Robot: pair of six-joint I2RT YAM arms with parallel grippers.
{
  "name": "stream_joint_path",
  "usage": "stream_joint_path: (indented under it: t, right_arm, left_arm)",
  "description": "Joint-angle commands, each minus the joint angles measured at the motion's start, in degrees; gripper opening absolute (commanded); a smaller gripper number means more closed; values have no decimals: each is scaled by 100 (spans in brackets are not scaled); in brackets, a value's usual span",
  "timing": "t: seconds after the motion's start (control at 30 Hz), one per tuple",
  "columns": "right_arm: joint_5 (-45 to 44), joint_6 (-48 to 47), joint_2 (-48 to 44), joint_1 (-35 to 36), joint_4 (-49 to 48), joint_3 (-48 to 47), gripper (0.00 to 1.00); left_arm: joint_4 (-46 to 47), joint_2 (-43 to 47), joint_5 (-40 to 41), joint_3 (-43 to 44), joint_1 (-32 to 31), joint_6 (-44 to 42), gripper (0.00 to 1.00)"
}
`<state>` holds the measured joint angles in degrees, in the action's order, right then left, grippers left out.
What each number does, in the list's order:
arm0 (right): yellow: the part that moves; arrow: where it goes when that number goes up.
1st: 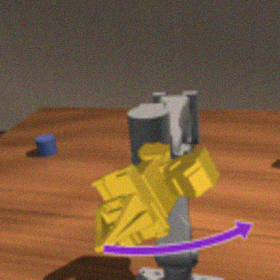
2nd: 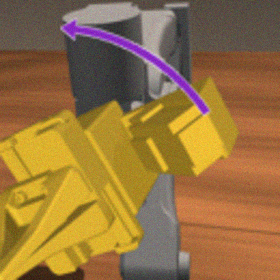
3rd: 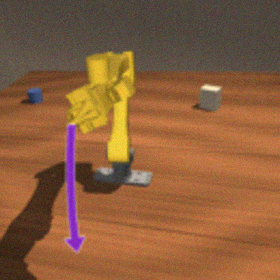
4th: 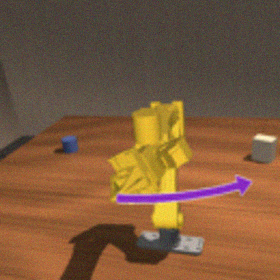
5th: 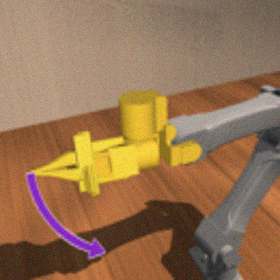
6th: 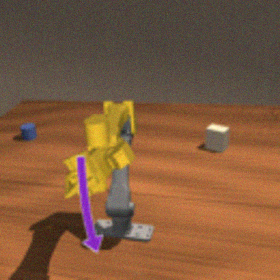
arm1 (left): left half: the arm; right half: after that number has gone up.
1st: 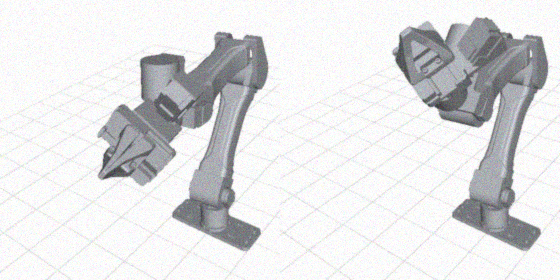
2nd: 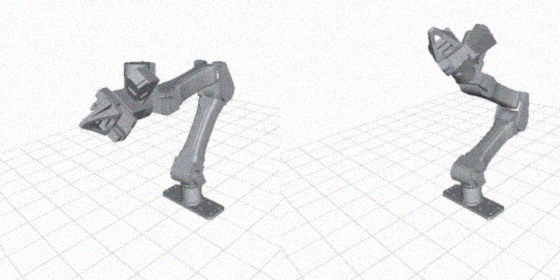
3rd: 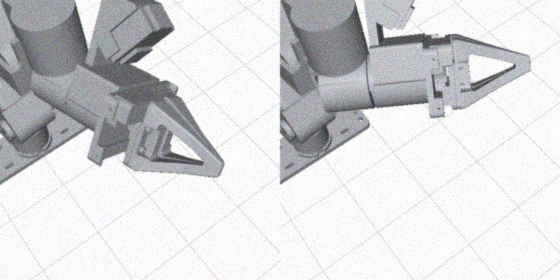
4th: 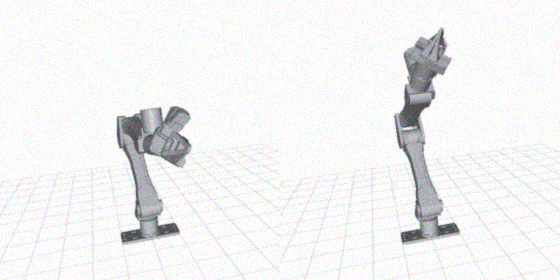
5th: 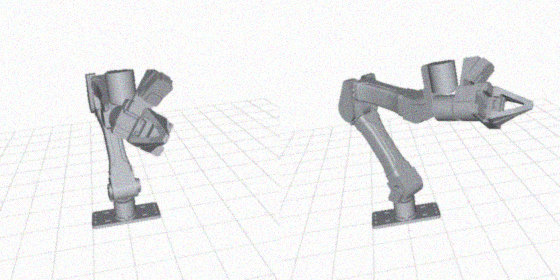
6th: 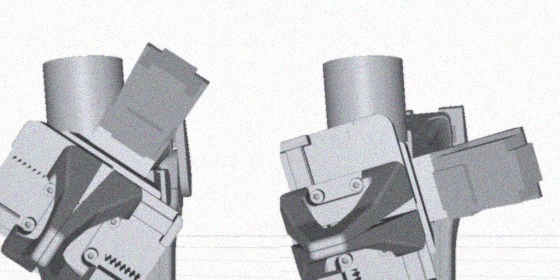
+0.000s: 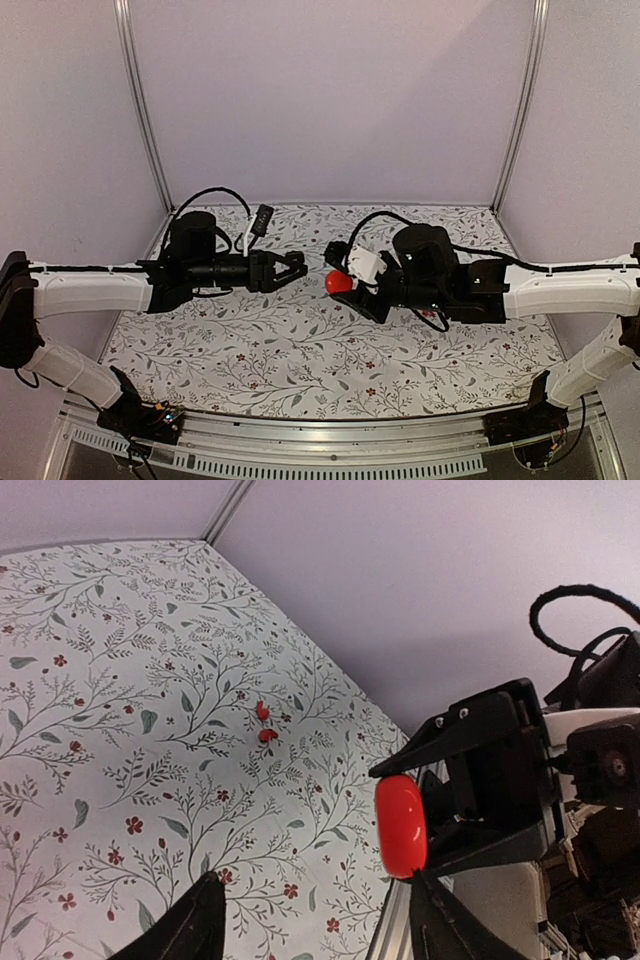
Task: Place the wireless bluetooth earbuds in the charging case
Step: Pass from the right arm to the left
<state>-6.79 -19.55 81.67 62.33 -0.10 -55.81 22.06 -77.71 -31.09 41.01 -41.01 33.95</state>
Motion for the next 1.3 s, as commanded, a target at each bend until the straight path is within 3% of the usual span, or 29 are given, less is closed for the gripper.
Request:
stream_joint_path:
  t: [0.0, 0.73, 0.9, 1.1, 1.27]
  right_arm:
    - [-372, -102, -20, 110, -288, 37, 41]
    - [-511, -150, 86, 262, -280, 9, 41]
    - [-553, -170, 108, 280, -276, 0, 41]
    - [-669, -211, 173, 322, -236, -26, 41]
    - [-794, -224, 198, 346, -232, -26, 41]
  left_arm:
    - [251, -186, -35, 234, -172, 45, 62]
    - [418, -725, -118, 615, -665, 46, 62]
    - [453, -804, -141, 658, -719, 58, 57]
    - [492, -833, -147, 628, -745, 99, 42]
    - [481, -871, -160, 664, -741, 120, 43]
